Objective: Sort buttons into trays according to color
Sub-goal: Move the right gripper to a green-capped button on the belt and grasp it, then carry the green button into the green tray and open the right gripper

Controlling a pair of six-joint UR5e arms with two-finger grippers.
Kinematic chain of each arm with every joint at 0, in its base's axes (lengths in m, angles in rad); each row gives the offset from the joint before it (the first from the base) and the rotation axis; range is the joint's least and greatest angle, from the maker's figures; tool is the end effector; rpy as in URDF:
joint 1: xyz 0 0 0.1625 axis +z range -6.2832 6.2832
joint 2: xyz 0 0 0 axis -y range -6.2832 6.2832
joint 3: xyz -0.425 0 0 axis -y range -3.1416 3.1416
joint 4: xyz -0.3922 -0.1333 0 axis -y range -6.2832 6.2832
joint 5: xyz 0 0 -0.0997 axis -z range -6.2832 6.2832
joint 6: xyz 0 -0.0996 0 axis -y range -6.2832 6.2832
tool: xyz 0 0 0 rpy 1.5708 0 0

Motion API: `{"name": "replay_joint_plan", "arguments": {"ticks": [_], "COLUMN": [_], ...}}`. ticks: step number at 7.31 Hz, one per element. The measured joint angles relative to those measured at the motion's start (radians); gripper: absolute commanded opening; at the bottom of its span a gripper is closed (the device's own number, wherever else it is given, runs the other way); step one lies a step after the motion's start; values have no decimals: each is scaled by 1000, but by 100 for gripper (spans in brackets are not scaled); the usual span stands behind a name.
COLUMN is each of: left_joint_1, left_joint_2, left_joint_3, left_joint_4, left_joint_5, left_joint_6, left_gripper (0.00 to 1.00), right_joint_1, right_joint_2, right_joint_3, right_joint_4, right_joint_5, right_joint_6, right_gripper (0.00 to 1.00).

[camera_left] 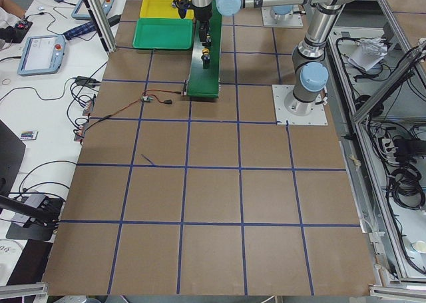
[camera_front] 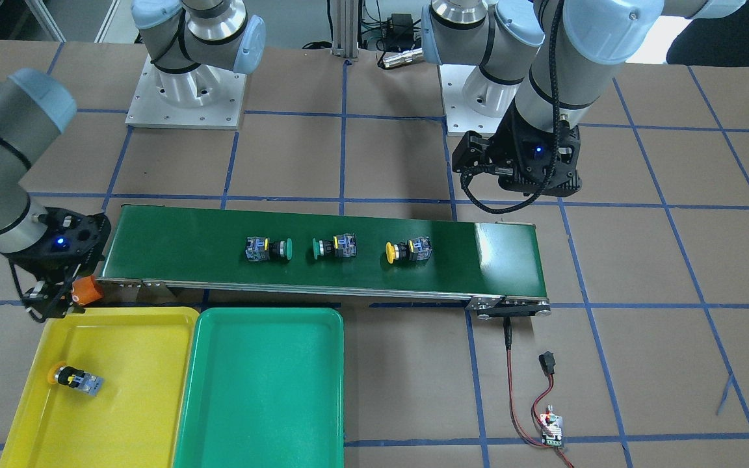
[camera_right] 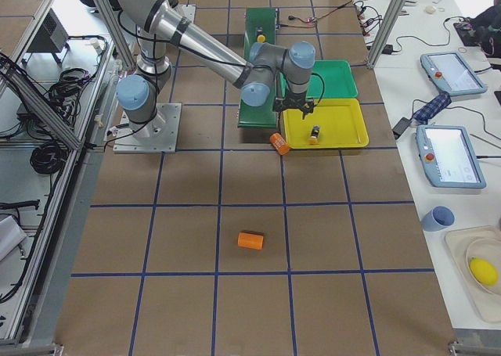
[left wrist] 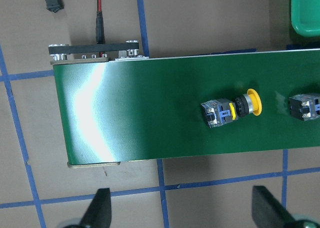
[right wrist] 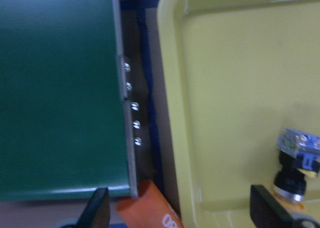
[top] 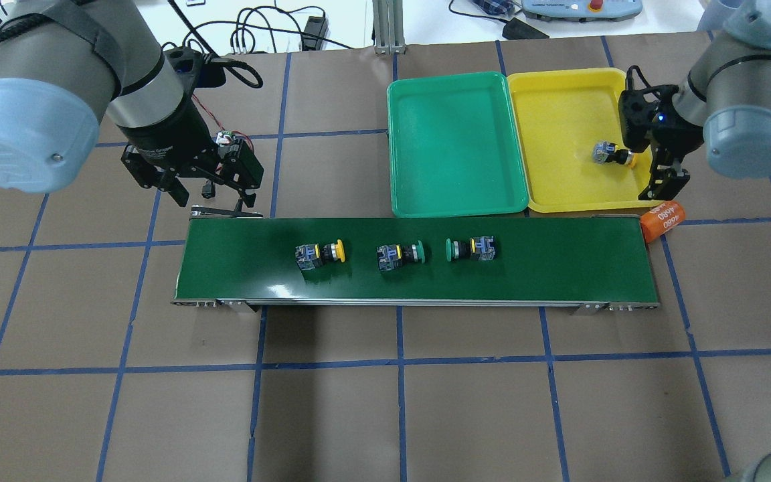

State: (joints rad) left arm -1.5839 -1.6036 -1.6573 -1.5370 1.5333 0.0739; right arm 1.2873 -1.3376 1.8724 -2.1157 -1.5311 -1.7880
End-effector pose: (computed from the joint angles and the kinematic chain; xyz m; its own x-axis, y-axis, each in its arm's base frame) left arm -0.1435 -0.4923 0.4329 -0.9956 0.0834 0.0436 0.0868 0.9928 0.0824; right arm -0.0183 -0.5533 0.2776 -0.0664 -0.9976 0.0184 -0.9972 0.0657 -0.0366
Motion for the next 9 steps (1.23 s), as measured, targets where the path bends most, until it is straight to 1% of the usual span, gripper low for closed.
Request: {"name": "replay_joint_plan", "arguments": {"ticks": [1, 2, 3, 5, 7, 9], "left_joint_1": [1, 2, 2, 2, 1, 2], "left_joint_2": [1, 0, -3, -2, 0, 4], "left_joint_3": [0, 1, 1, 2, 2, 2], "left_joint_4": [0, 0, 1, 1, 2, 1], "left_joint_5": [1, 2, 2, 3, 2, 3], "left_joint_6": [1, 2, 2, 2, 3, 6], "left_gripper": [100, 100, 100, 100, 100, 100], "right_joint_1": [41, 93, 139, 219, 307, 336], "right_joint_2": [-46, -66, -74, -76, -61, -48], "right_joint_3": [55, 83, 94, 99, 100, 114], "right_joint_4": [-4, -5, -5, -6, -33, -49], "right_joint_5": [0, -4, -7, -4, -14, -14], "right_joint_6": [6, 15, 34, 151, 228, 270], "right_gripper": [100, 100, 100, 100, 100, 100]}}
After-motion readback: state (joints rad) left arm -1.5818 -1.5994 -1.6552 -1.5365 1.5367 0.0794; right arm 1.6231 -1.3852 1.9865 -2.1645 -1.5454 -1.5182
